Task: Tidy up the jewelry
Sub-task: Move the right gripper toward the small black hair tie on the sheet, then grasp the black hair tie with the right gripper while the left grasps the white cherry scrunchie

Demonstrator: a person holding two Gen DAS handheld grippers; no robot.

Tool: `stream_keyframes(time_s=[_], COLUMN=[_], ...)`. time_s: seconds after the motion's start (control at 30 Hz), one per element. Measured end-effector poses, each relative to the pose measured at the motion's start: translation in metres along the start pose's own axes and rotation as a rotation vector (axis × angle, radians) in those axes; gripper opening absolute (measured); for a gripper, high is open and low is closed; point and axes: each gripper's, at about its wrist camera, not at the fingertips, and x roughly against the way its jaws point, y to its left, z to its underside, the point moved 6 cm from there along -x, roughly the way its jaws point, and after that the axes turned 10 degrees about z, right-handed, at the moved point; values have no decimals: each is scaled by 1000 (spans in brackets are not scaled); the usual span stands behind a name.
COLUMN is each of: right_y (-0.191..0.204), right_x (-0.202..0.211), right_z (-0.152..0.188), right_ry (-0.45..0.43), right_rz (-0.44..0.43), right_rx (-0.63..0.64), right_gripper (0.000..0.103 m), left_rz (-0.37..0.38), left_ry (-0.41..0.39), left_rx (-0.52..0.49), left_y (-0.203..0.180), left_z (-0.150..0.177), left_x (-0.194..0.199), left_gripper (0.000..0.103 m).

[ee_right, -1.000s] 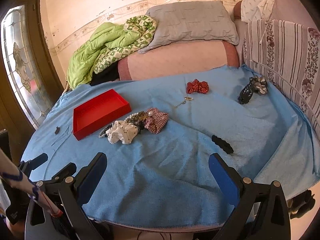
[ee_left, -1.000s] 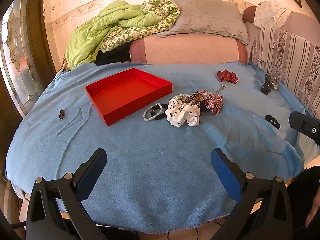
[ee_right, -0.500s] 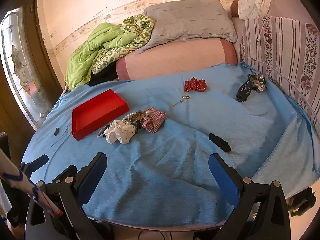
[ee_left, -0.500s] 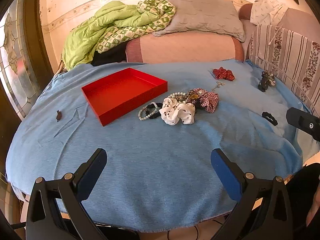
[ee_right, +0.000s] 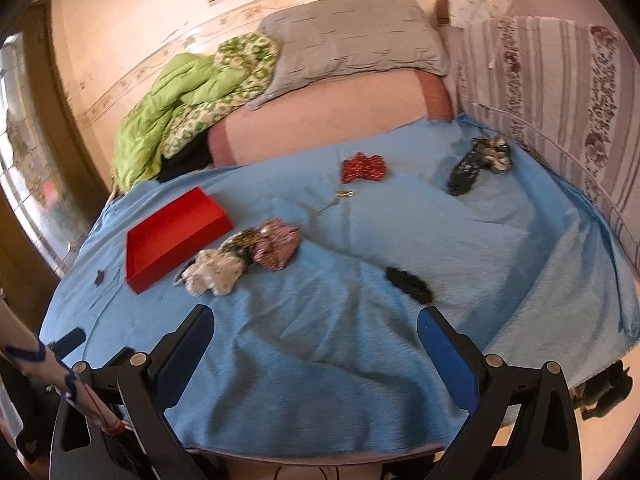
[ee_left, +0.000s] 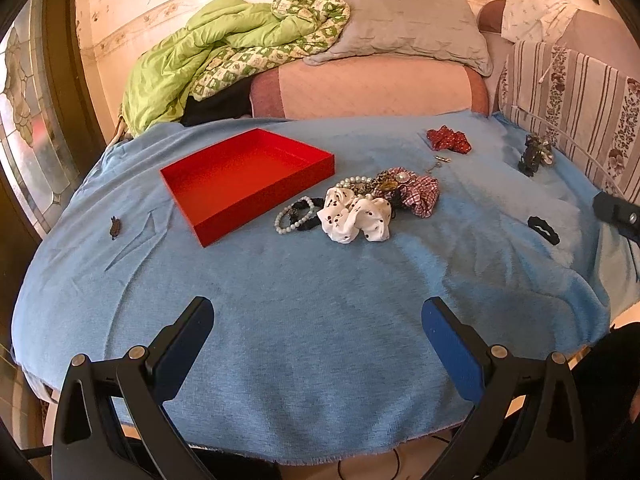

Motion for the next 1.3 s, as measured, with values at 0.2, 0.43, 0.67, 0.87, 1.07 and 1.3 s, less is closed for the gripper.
stream_keyframes(time_s=[0.2,0.43,0.67,0.87,1.07,1.3], right_y=[-44,-72,-58,-41,-46,-36], right_x=[-13,-33,-58,-97,-131,-137], right_z=[-9,-9,-5,-6,0,1], right_ry=[36,119,206,287,358,348], right_rz=[87,49,17,3,13,14], right_rx=[-64,-135,-102,-50,-79,-54], right_gripper=[103,97,94,87,75,14], left_rz=[6,16,25,34,41,87], left_ry=[16,51,79,106,116,113], left_rx=[11,58,75,83,99,112], left_y=[9,30,35,39,45,44], left_z=[0,3,8,13,16,11], left_x=[-9,-26,-39,-51,-58,-63], left_gripper=[103,103,103,103,103,103])
